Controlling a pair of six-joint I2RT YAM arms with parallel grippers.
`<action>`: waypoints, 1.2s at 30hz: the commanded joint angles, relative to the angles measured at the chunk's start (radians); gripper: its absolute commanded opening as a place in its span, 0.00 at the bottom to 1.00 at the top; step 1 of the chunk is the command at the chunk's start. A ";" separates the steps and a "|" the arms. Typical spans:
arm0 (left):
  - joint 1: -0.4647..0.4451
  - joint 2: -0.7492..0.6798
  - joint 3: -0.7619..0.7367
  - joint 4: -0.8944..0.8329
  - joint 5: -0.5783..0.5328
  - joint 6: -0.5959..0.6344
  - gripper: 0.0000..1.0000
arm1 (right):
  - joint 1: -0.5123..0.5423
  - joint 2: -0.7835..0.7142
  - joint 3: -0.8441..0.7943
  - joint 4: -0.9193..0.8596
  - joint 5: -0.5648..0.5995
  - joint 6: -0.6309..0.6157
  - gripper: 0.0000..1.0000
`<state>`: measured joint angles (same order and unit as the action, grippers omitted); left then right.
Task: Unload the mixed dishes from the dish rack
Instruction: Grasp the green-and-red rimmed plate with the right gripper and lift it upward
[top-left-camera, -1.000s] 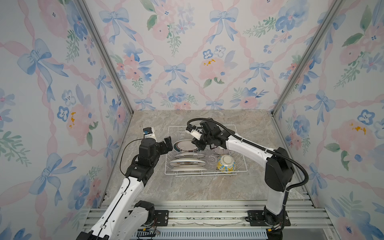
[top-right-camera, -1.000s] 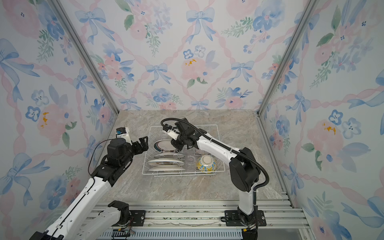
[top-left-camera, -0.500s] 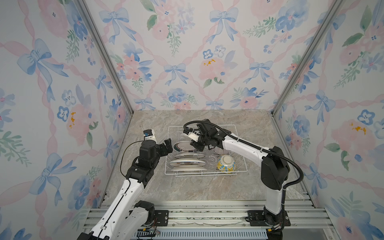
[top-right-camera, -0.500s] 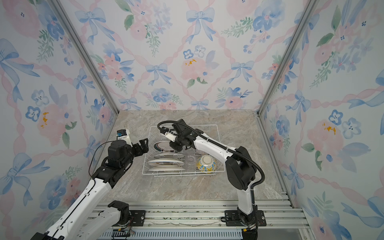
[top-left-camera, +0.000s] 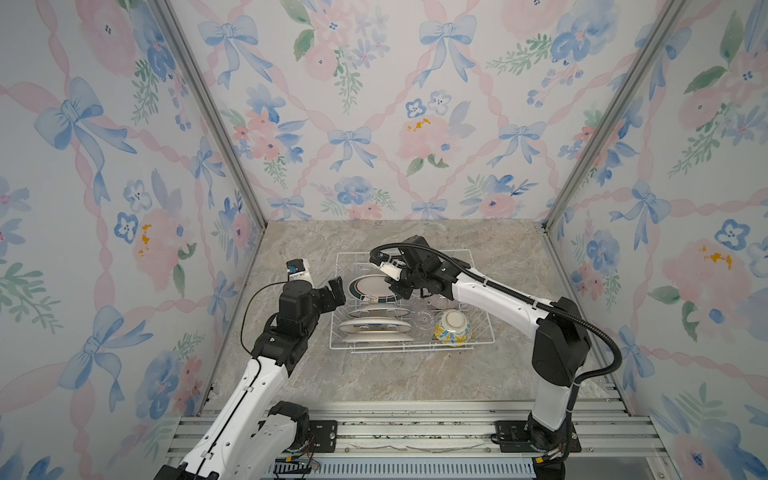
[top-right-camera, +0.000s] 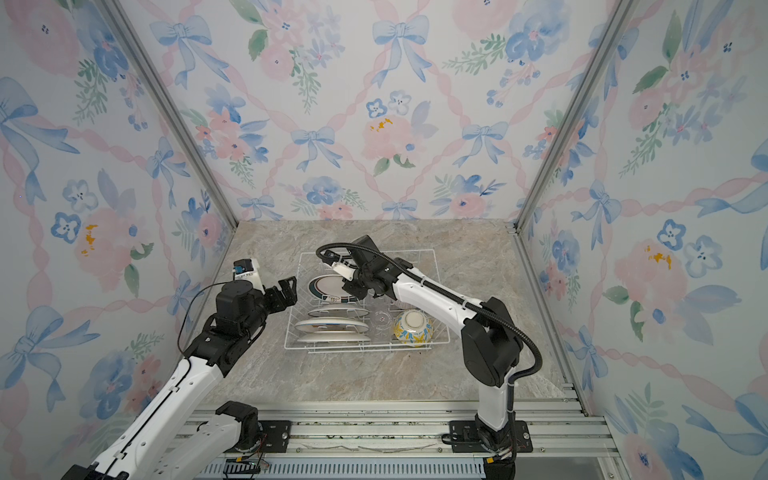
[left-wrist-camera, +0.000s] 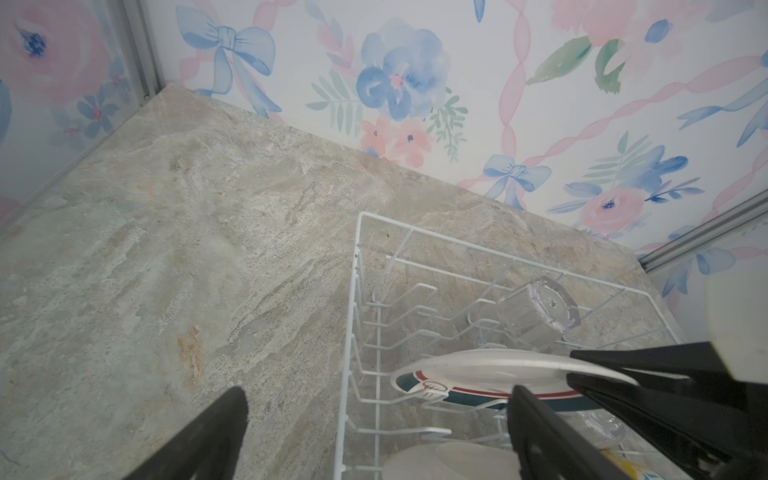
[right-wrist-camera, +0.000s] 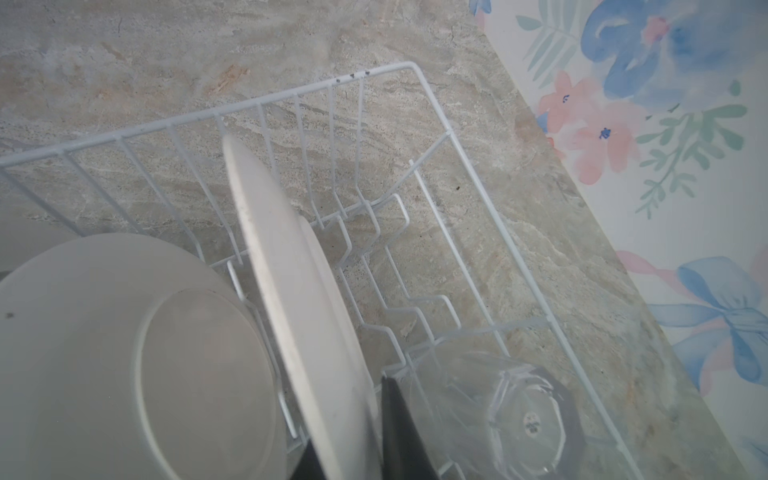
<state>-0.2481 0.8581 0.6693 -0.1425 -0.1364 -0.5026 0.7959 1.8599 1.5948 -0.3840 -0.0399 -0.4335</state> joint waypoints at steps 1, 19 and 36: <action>-0.003 -0.018 -0.009 0.024 0.013 -0.019 0.98 | 0.026 -0.095 -0.027 0.073 0.029 0.109 0.00; -0.006 -0.013 0.012 0.060 0.084 -0.111 0.98 | 0.020 -0.358 -0.219 0.311 0.260 0.544 0.00; -0.091 0.117 0.059 0.327 0.276 -0.278 0.98 | -0.093 -0.523 -0.317 0.274 0.184 1.156 0.00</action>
<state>-0.3191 0.9558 0.6876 0.0978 0.0956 -0.7460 0.7296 1.3716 1.2896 -0.1150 0.2043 0.5686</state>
